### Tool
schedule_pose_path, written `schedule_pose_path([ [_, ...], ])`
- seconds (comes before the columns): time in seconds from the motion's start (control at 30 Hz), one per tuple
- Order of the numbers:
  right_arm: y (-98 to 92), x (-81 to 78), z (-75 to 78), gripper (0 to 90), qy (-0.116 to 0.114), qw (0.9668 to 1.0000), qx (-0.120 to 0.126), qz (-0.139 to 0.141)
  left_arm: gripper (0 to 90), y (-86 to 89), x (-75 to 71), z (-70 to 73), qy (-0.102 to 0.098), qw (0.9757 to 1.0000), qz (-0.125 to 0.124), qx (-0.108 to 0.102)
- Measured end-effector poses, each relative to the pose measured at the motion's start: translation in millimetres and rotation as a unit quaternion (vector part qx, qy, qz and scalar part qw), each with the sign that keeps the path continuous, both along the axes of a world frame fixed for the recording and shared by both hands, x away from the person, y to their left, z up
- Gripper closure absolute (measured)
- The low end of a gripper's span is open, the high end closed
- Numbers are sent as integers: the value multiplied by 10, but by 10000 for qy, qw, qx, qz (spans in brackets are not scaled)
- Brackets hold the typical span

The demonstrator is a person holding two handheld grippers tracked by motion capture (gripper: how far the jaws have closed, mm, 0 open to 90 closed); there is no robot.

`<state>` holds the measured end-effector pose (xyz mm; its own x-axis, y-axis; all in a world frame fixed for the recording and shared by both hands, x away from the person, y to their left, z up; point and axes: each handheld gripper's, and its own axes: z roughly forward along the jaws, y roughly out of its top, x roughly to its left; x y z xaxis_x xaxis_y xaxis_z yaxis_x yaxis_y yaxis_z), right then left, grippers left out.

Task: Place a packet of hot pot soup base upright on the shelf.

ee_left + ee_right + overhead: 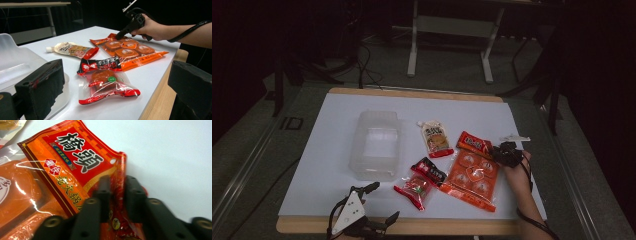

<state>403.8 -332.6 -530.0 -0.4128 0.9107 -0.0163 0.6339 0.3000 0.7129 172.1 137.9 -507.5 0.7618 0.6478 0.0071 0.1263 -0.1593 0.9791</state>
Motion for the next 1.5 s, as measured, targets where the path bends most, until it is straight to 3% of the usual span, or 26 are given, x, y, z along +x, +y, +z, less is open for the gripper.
schedule_pose_path([
  [0.13,49,-2,30,876,45,10000,-81,-9,12,-12,-9,-1,-7,10000,-36,3],
  [0.23,37,4,63,881,84,10000,-10,-29,12,-12,-4,-2,-3,10000,-41,-9],
  [0.33,78,-29,115,885,-27,9999,-148,-39,12,-4,2,-2,6,10000,-29,-23],
  [0.43,62,-72,215,887,-153,9999,15,-63,12,-3,7,-3,15,10000,-28,-36],
  [0.63,35,-188,363,887,-379,9993,-14,10,12,-16,-4,-2,-5,10000,-42,-11],
  [0.8,28,-283,519,888,-624,9980,121,41,12,-15,-5,1,-1,10000,-36,-5],
  [1.13,93,-559,899,890,-1203,9920,229,306,12,-16,-10,3,-6,10000,-39,-18],
  [1.5,219,-981,1248,889,-1824,9796,394,746,12,-26,-10,1,7,10000,-54,-16],
])
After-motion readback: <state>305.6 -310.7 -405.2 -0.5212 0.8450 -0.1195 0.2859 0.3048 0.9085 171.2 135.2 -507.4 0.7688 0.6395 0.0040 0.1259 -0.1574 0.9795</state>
